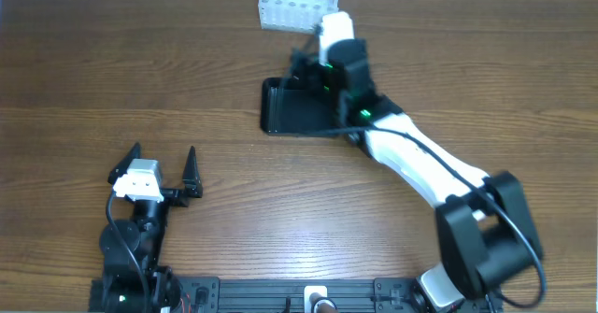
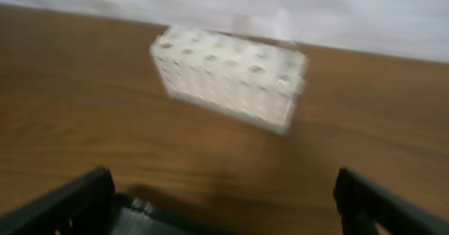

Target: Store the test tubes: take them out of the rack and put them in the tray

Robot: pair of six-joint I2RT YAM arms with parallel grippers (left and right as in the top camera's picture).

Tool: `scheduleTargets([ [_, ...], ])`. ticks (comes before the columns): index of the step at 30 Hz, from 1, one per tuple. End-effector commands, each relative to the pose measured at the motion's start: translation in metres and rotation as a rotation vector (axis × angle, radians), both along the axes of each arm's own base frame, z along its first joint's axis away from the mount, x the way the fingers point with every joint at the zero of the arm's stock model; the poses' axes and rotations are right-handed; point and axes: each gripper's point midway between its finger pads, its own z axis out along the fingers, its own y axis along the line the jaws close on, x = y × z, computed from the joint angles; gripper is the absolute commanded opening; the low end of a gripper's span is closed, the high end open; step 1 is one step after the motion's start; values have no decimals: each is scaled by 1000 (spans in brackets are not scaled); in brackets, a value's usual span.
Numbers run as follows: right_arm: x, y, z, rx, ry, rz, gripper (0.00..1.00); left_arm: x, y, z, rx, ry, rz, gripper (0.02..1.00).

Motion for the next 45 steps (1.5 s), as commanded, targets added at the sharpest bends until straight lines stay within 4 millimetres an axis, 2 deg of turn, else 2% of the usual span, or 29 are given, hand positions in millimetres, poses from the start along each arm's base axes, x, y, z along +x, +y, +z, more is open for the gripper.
scheduleTargets([
  [1, 29, 21, 6, 7, 19, -94, 993, 0, -1, -1, 10, -2, -9, 1000],
  [8, 73, 43, -3, 4, 53, -169, 993, 0, -1, -1, 10, -2, -9, 1000],
  [15, 111, 52, -18, -17, 47, -239, 993, 0, -1, -1, 10, -2, -9, 998],
  [18, 125, 47, -26, -42, 31, -290, 991, 0, -1, -1, 10, -2, -9, 1000],
  [33, 157, 26, -44, -33, -36, -352, 991, 0, -1, -1, 10, -2, -9, 1000],
  [39, 163, 22, -39, -33, -68, -351, 978, 0, -1, -1, 10, -2, -9, 1000],
  [45, 166, 24, -47, -35, -75, -348, 954, 0, -1, -1, 10, -2, -9, 1000],
])
